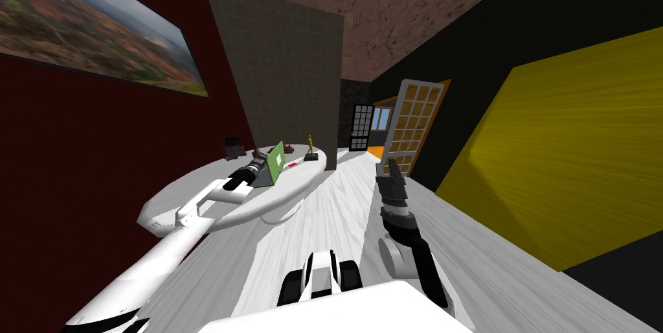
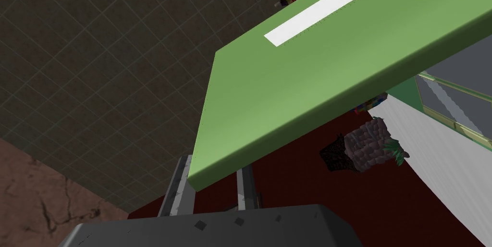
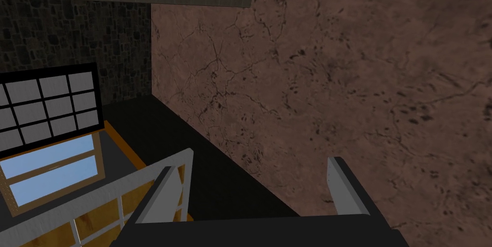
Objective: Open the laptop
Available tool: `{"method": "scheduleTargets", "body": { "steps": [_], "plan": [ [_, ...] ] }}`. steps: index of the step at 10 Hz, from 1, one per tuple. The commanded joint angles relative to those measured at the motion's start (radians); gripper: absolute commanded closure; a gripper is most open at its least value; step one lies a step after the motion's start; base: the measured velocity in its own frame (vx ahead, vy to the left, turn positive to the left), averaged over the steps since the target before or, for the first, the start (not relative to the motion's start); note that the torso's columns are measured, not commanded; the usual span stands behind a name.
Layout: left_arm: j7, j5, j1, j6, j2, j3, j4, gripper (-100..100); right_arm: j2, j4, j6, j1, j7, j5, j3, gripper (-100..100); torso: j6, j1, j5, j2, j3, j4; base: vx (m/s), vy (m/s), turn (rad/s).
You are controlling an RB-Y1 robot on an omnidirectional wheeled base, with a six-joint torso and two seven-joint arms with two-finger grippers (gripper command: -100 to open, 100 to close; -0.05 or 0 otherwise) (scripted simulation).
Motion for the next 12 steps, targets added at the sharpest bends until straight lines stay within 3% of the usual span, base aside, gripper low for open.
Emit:
{"method": "scheduleTargets", "body": {
  "steps": [1,2,3,5,6,7,8,9,12],
  "plan": [
    [0.061,-0.065,0.075,0.067,0.000,0.024,-0.085,100,0.000,0.000,0.000,0.000,0.000,0.000,0.000,0,0.003,0.001,-0.001,0.000,-0.001,0.002,-0.009,0.043,-0.140],
    [0.061,-0.065,0.095,0.067,0.000,0.024,-0.088,100,0.000,0.000,0.000,0.000,0.000,0.000,0.000,0,0.002,0.000,-0.002,0.000,0.000,0.003,-0.002,0.027,-0.042],
    [0.108,-0.110,0.123,0.105,-0.004,0.057,-0.149,100,0.000,0.000,0.000,0.000,0.000,0.000,0.000,0,0.000,0.000,-0.001,0.000,0.000,0.003,-0.011,0.038,-0.197],
    [0.120,-0.140,0.163,0.114,-0.004,0.057,-0.180,100,0.000,0.000,0.000,0.000,0.000,0.000,0.000,0,0.001,-0.001,-0.004,0.002,0.001,0.006,0.002,0.040,-0.059],
    [0.168,-0.181,0.187,0.157,-0.008,0.091,-0.235,100,0.000,0.000,0.000,0.000,0.000,0.000,0.000,0,0.001,-0.002,-0.002,0.002,0.001,0.005,0.003,0.039,-0.211],
    [0.180,-0.206,0.217,0.162,-0.008,0.091,-0.270,100,0.000,0.000,0.000,0.000,0.000,0.000,0.000,0,0.003,-0.001,-0.003,0.002,0.001,0.006,-0.008,0.042,-0.138],
    [0.180,-0.214,0.230,0.162,-0.008,0.091,-0.272,100,0.000,0.000,0.000,0.000,0.000,0.000,0.000,0,0.001,-0.001,-0.005,0.004,0.002,0.009,0.006,0.020,-0.026],
    [0.178,-0.200,0.207,0.151,0.002,0.095,-0.267,100,0.000,0.000,0.000,0.000,0.000,0.000,0.000,0,-0.003,-0.001,-0.003,0.006,0.004,0.008,0.000,0.000,0.000],
    [0.223,-0.158,0.190,0.111,-0.059,0.125,-0.223,100,0.000,0.000,0.000,0.000,0.000,0.000,0.000,0,0.001,0.001,-0.005,0.006,0.004,0.010,0.010,0.068,0.037]
  ]
}}
